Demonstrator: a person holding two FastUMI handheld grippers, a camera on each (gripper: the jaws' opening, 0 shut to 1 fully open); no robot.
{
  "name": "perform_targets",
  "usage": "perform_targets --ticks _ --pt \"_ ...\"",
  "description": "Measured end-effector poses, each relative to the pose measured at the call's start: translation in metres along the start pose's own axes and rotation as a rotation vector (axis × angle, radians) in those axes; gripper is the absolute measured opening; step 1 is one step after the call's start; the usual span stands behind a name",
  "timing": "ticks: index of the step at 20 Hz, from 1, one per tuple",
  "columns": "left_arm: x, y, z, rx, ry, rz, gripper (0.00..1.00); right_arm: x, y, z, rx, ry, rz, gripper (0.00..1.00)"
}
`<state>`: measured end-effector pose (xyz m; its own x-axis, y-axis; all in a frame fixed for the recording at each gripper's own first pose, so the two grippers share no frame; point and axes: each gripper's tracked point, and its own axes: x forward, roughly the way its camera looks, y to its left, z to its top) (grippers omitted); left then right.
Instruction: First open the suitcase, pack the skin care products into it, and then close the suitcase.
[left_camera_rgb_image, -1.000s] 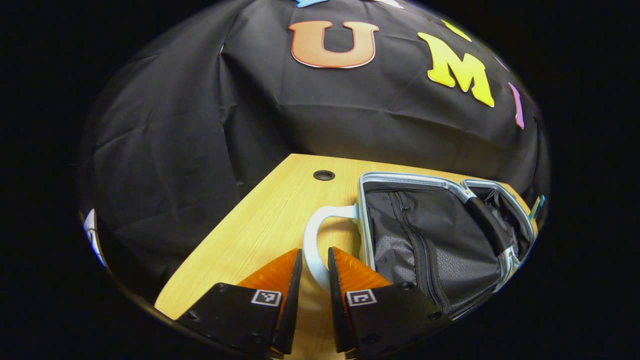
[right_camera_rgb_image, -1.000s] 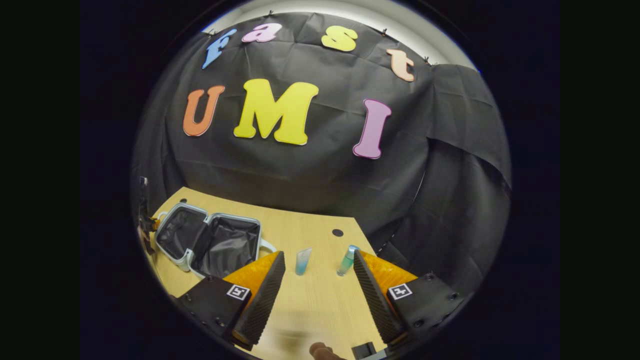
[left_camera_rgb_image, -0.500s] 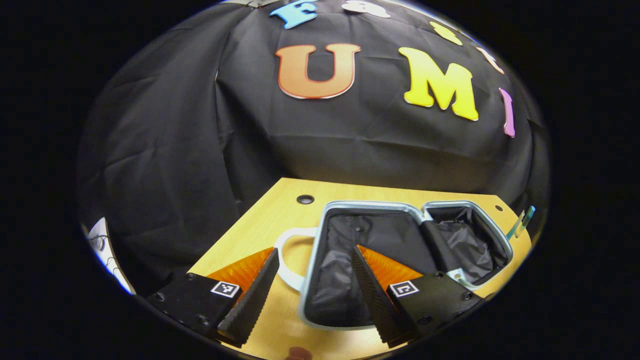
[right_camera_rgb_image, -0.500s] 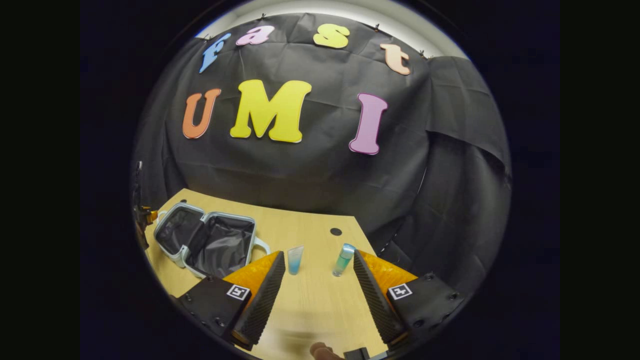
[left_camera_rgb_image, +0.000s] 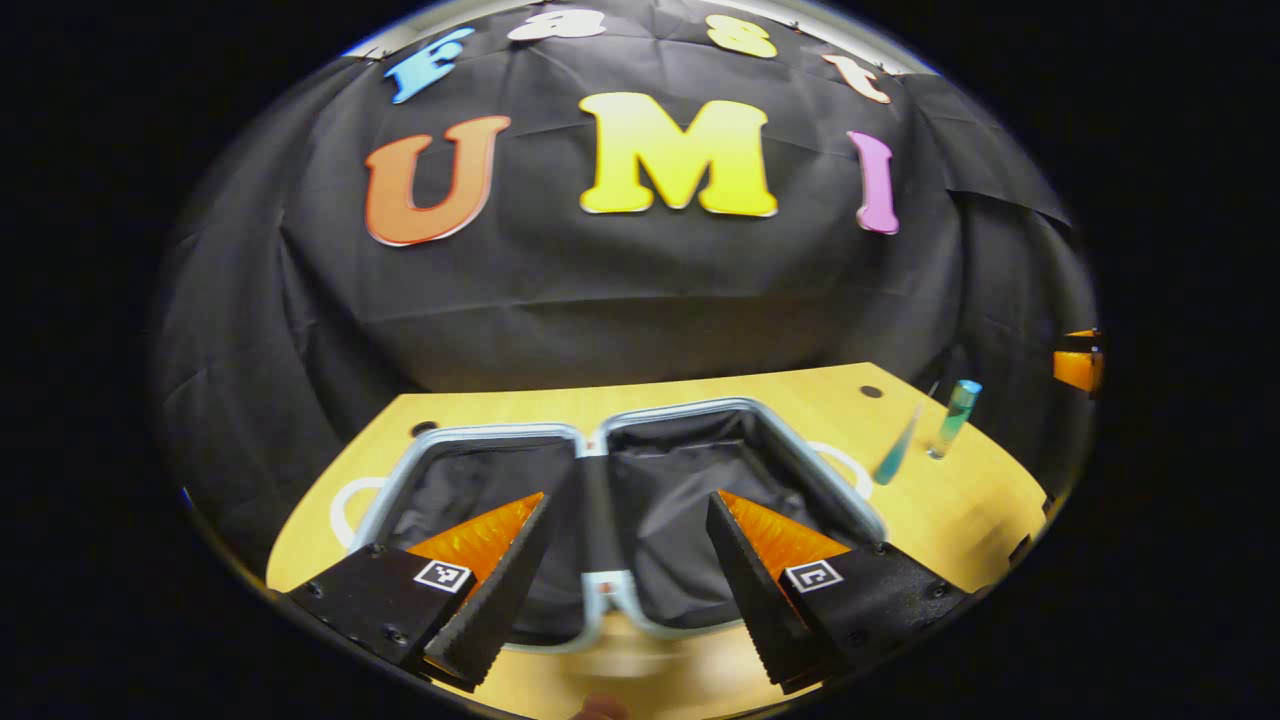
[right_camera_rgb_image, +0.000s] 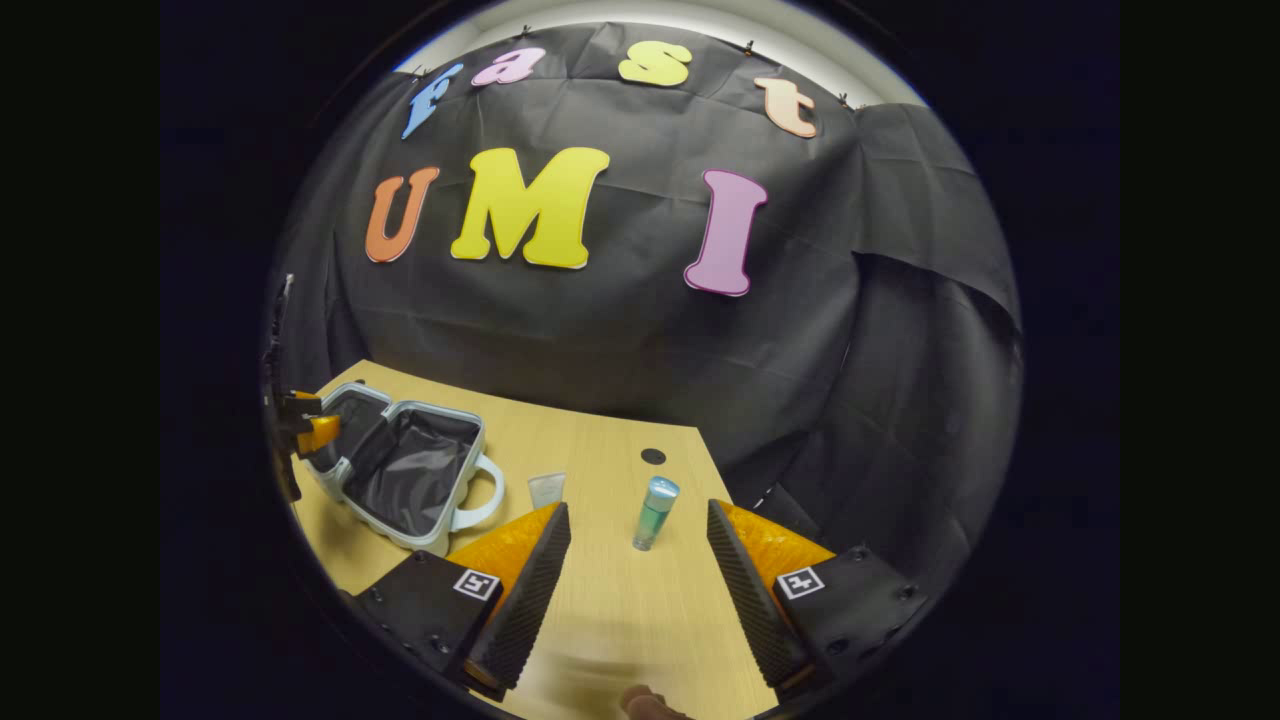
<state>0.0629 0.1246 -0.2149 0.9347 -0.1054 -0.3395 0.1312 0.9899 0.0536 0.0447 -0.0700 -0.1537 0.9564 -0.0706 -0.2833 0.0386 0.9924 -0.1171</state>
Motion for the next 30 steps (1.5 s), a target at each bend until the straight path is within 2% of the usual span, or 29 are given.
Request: perform_targets --ticks 5,9,12,16,21,23,26,27,30 --pt "0.034 -0.132 -0.004 0.056 0.034 -0.156 0.98 0.015 -0.036 -0.020 0.006 0.031 0.012 0.82" --pt "0.058 -0.214 -0.011 0.083 0.075 -0.225 0.98 0.029 -0.070 -0.037 0.016 0.064 0.010 0.83" --pt "0.091 -0.250 -0.020 0.113 0.089 -0.208 0.98 0.040 -0.094 -0.051 0.016 0.091 0.013 0.80" --pt "0.135 -0.280 -0.037 0.114 0.129 -0.195 0.98 0.056 -0.118 -0.073 0.014 0.133 0.022 0.82" --pt "0.176 -0.289 -0.062 0.112 0.187 -0.134 0.96 0.079 -0.132 -0.096 0.009 0.178 0.033 0.83" --pt "0.184 -0.294 -0.067 0.093 0.205 -0.141 0.90 0.086 -0.133 -0.104 0.011 0.191 0.038 0.82" --pt "0.190 -0.296 -0.065 0.079 0.200 -0.151 0.74 0.097 -0.131 -0.113 0.029 0.215 0.045 0.82" --pt "0.191 -0.297 -0.064 0.070 0.193 -0.159 0.71 0.101 -0.127 -0.115 0.032 0.219 0.049 0.82" --pt "0.184 -0.305 -0.066 0.034 0.210 -0.197 0.44 0.115 -0.116 -0.114 0.028 0.218 0.063 0.83"
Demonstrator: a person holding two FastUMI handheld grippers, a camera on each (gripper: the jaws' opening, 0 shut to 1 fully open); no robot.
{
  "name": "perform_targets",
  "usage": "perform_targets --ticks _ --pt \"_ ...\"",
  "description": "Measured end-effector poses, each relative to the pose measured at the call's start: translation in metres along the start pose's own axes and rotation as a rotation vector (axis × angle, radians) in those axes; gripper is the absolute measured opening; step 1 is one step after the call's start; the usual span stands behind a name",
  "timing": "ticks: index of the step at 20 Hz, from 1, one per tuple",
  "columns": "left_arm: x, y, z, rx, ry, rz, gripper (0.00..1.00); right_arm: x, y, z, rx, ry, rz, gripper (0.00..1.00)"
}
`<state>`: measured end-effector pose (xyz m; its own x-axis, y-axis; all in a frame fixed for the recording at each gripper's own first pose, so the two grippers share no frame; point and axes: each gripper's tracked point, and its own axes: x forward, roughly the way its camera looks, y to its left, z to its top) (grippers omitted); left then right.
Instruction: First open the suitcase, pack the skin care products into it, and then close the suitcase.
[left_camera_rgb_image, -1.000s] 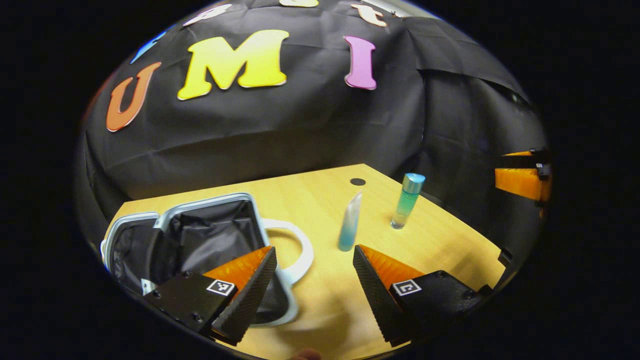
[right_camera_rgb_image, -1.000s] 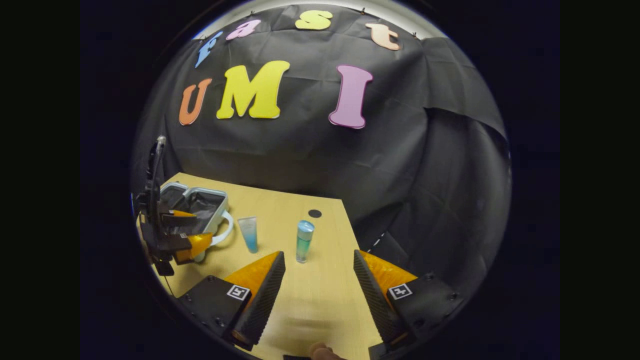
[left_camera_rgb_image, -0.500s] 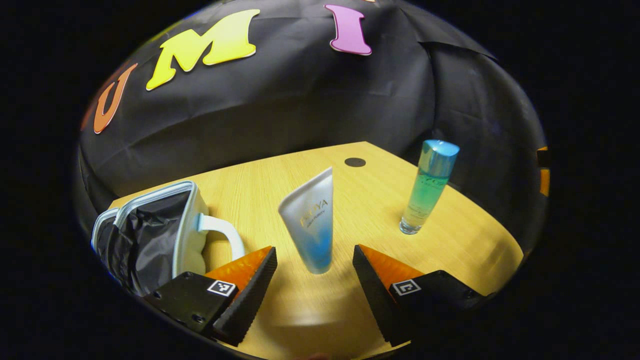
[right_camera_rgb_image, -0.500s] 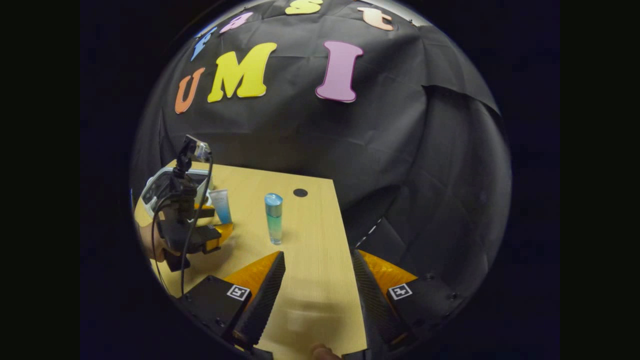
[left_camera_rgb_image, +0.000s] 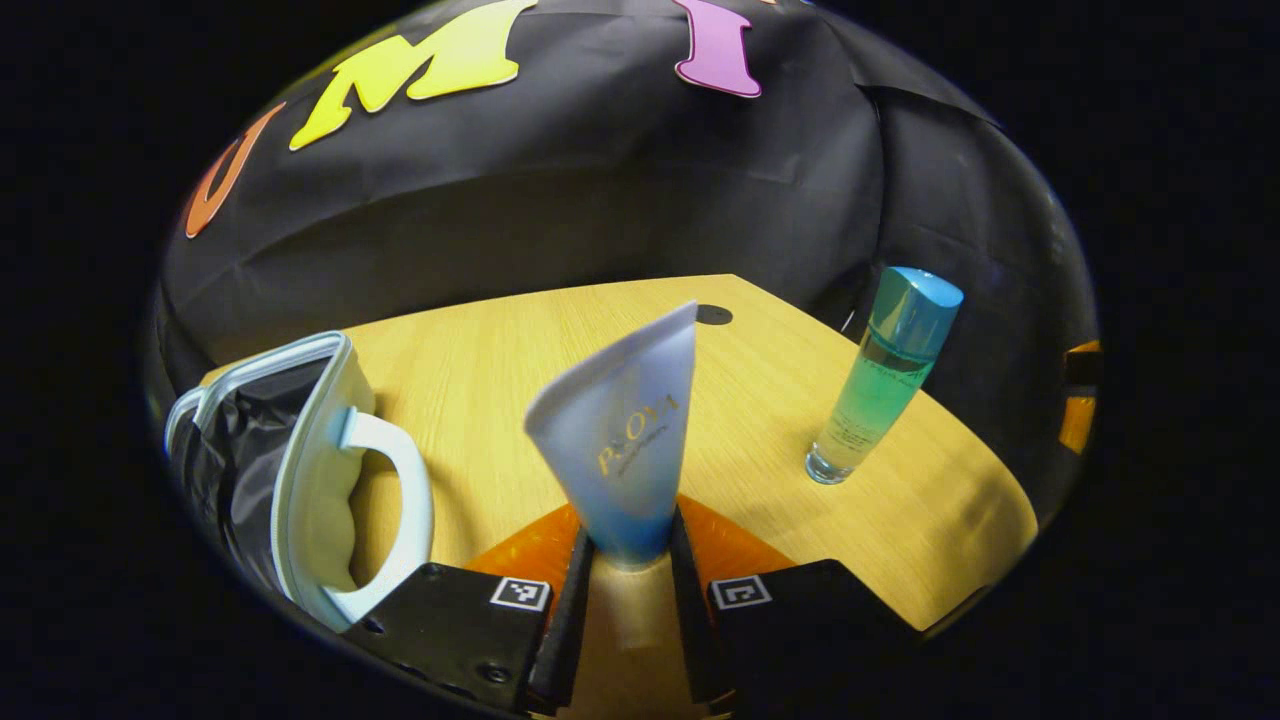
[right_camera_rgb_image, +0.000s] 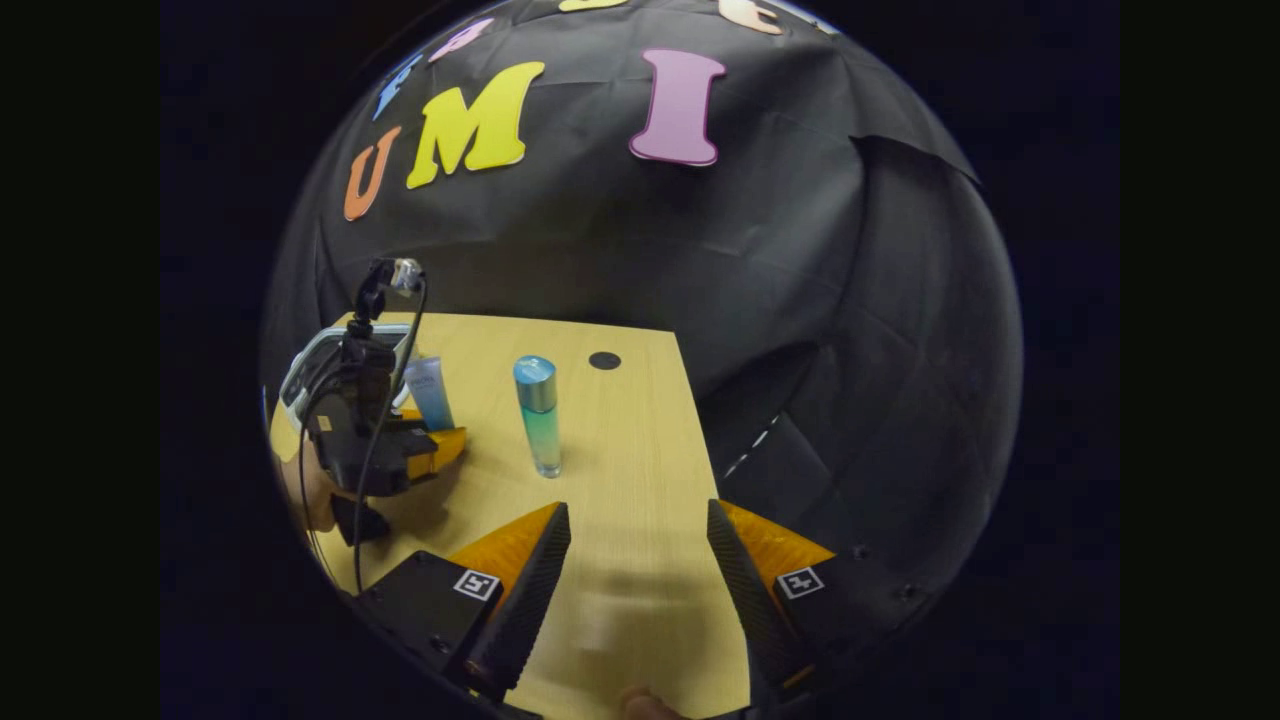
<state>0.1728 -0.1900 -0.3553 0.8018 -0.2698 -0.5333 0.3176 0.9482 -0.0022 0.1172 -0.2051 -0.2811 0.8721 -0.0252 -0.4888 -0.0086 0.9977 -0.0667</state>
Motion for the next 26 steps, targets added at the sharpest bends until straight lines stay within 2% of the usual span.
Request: perform_targets --ticks 1,2,3,7,11,14,16,20,21,23,26 --pt "-0.004 -0.002 -0.001 -0.007 0.010 -0.007 0.44 0.004 0.004 0.002 -0.003 -0.004 0.007 0.82" --pt "-0.010 -0.003 -0.002 -0.014 0.013 -0.014 0.51 0.009 0.009 0.006 -0.004 -0.007 0.013 0.82" --pt "-0.016 -0.005 -0.001 -0.021 0.017 -0.019 0.43 0.013 0.014 0.008 -0.005 -0.011 0.022 0.82" --pt "-0.052 -0.010 0.006 -0.040 0.015 -0.052 0.42 0.038 0.042 0.018 -0.007 -0.019 0.073 0.82" --pt "-0.097 0.001 0.001 -0.045 0.030 -0.033 0.42 0.075 0.069 0.020 -0.006 -0.009 0.099 0.82" --pt "-0.131 0.018 -0.006 -0.056 0.040 0.002 0.42 0.103 0.085 0.021 0.039 -0.003 0.106 0.83" --pt "-0.153 0.031 -0.015 -0.068 0.053 0.024 0.42 0.119 0.092 0.019 0.064 0.004 0.104 0.80" --pt "-0.183 0.064 -0.028 -0.092 0.074 0.083 0.42 0.139 0.105 0.013 0.070 0.005 0.101 0.64" --pt "-0.188 0.074 -0.029 -0.100 0.076 0.102 0.42 0.142 0.103 0.012 0.061 0.009 0.084 0.58" --pt "-0.201 0.089 -0.029 -0.125 0.075 0.127 0.42 0.145 0.108 0.012 0.090 0.009 0.103 0.38" --pt "-0.211 0.113 -0.021 -0.140 0.066 0.155 0.41 0.134 0.109 0.008 0.090 0.029 0.122 0.36"
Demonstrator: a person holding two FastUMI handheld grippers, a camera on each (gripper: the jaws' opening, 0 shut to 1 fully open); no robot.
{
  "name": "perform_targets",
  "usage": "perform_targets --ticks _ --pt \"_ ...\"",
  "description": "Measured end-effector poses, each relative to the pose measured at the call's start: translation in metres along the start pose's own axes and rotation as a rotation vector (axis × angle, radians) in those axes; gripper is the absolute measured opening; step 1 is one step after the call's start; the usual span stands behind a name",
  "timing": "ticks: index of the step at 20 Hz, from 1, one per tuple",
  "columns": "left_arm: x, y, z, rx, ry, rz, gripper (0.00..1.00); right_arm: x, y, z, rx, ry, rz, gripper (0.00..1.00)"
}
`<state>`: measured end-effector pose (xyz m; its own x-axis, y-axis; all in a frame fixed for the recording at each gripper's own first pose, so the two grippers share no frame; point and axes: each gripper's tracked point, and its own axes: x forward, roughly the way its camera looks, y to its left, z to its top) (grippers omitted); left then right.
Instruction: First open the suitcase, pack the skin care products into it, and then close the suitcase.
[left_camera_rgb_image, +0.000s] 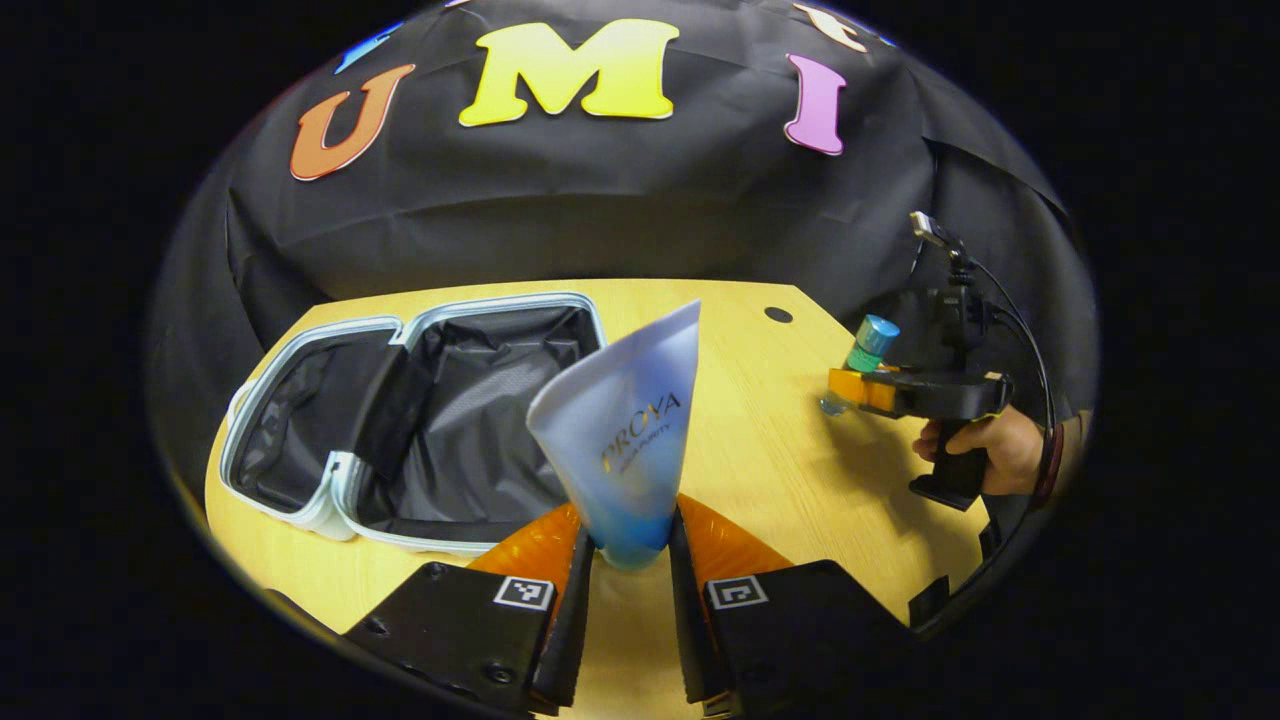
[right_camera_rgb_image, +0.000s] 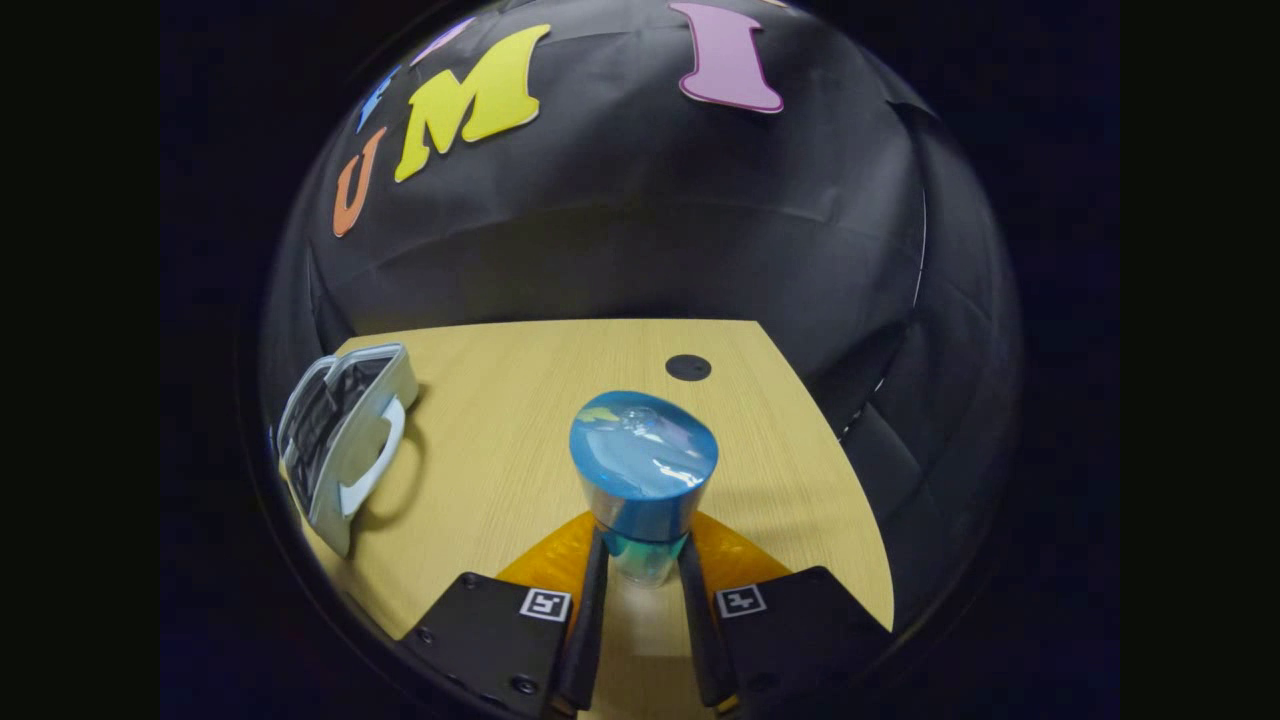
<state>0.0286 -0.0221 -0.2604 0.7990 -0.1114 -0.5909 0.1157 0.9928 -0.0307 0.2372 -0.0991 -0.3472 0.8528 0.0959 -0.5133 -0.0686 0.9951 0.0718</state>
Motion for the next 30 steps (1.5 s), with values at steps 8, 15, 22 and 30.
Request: perform_targets --ticks 8,15,22,30 --pt "-0.004 0.091 0.005 -0.031 0.098 0.131 0.42 -0.099 0.037 -0.004 -0.005 0.043 0.032 0.34" --pt "0.037 0.167 -0.030 -0.019 0.360 0.204 0.42 -0.195 0.096 0.019 0.009 -0.009 0.057 0.34" --pt "0.073 0.159 -0.045 -0.029 0.449 0.172 0.42 -0.232 0.132 0.024 0.005 -0.045 0.045 0.34" --pt "0.080 0.159 -0.045 -0.049 0.462 0.199 0.44 -0.242 0.161 0.028 -0.038 -0.046 0.060 0.34"
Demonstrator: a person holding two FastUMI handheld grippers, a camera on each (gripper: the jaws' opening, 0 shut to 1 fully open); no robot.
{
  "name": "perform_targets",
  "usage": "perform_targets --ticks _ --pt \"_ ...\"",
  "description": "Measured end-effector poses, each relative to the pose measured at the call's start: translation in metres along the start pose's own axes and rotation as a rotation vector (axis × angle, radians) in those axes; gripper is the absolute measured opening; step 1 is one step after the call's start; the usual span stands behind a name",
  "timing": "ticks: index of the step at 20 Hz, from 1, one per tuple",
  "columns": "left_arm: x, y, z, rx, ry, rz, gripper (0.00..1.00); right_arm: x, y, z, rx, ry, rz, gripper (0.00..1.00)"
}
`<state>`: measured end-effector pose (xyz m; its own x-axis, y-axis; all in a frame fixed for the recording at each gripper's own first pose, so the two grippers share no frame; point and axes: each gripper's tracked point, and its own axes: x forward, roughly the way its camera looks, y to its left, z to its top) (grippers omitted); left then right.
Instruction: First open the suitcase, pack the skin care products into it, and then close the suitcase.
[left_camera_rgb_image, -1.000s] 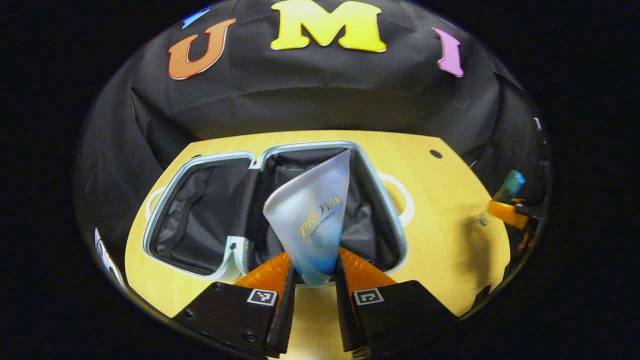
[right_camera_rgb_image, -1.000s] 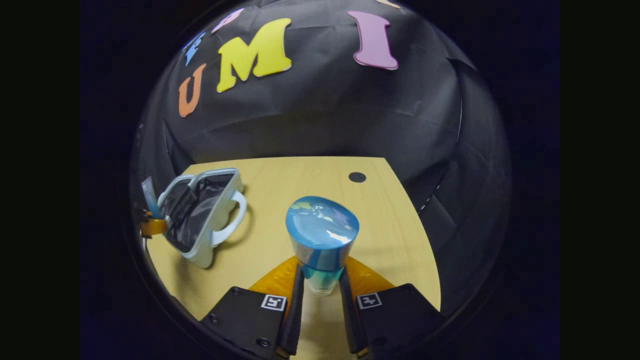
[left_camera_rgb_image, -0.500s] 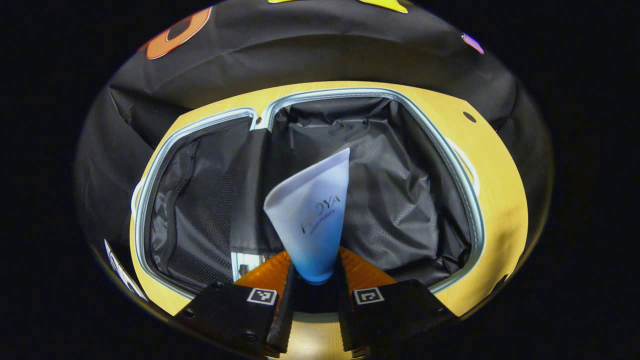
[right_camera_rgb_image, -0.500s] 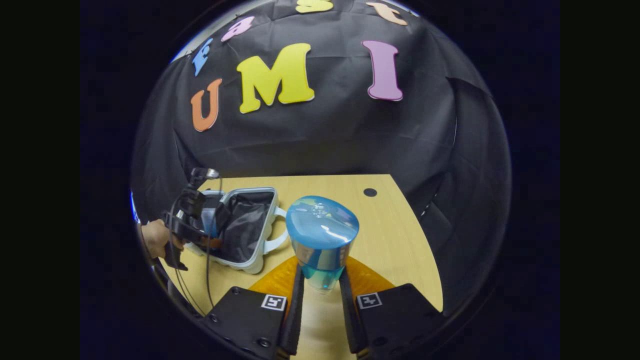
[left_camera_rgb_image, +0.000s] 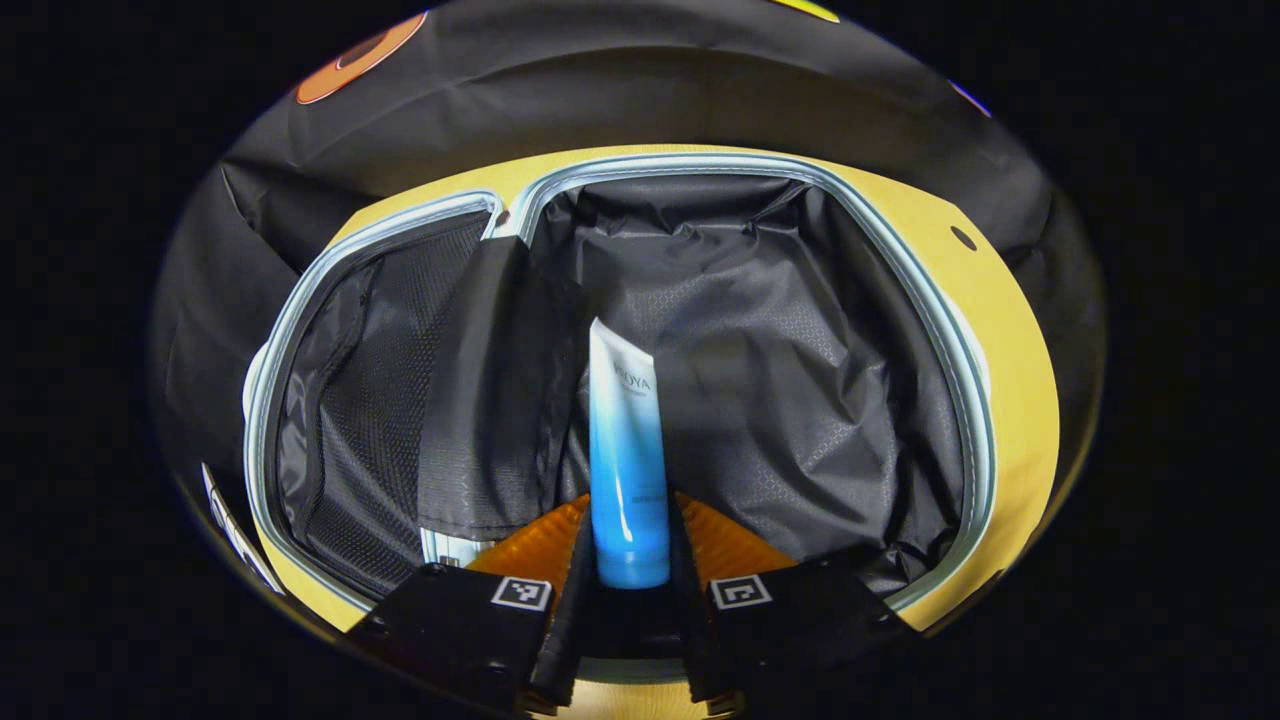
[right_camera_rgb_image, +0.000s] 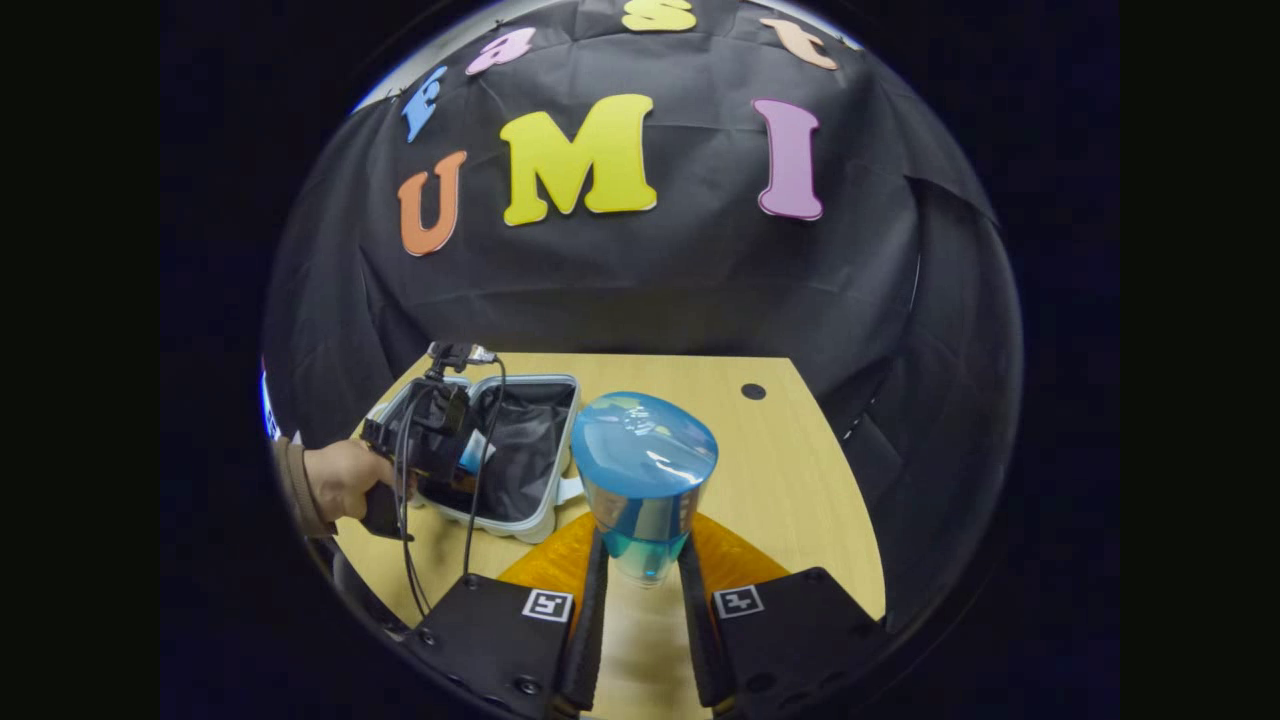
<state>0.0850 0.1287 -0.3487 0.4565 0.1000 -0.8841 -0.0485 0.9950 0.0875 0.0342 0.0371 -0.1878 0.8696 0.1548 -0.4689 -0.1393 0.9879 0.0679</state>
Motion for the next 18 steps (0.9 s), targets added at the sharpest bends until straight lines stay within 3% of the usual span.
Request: perform_targets --ticks 1,2,3,6,7,9,13,17,18 --pt "-0.002 0.000 0.001 -0.001 -0.001 0.009 0.45 0.000 0.005 0.002 -0.005 -0.001 0.007 0.34" --pt "-0.002 -0.002 0.000 -0.006 0.001 0.004 0.53 0.000 0.011 0.005 -0.008 -0.004 0.018 0.34" --pt "-0.005 -0.008 0.001 -0.010 -0.008 -0.015 0.47 0.003 0.018 0.008 -0.013 -0.005 0.033 0.34" --pt "-0.030 -0.007 0.016 -0.014 -0.133 -0.015 0.83 0.017 0.049 0.024 -0.030 -0.006 0.086 0.32" --pt "-0.043 -0.005 0.019 -0.009 -0.178 -0.018 0.80 0.024 0.061 0.029 -0.035 -0.007 0.104 0.34" --pt "-0.066 0.001 0.030 0.005 -0.279 -0.015 1.00 0.042 0.082 0.035 -0.054 0.002 0.132 0.32" --pt "-0.112 0.030 0.024 0.047 -0.447 0.019 0.97 0.082 0.127 0.028 -0.081 0.056 0.177 0.34" --pt "-0.160 0.073 0.004 0.120 -0.613 0.129 0.97 0.119 0.166 -0.002 -0.105 0.141 0.195 0.34" --pt "-0.166 0.080 -0.003 0.127 -0.643 0.126 0.98 0.128 0.173 -0.011 -0.108 0.168 0.197 0.34"
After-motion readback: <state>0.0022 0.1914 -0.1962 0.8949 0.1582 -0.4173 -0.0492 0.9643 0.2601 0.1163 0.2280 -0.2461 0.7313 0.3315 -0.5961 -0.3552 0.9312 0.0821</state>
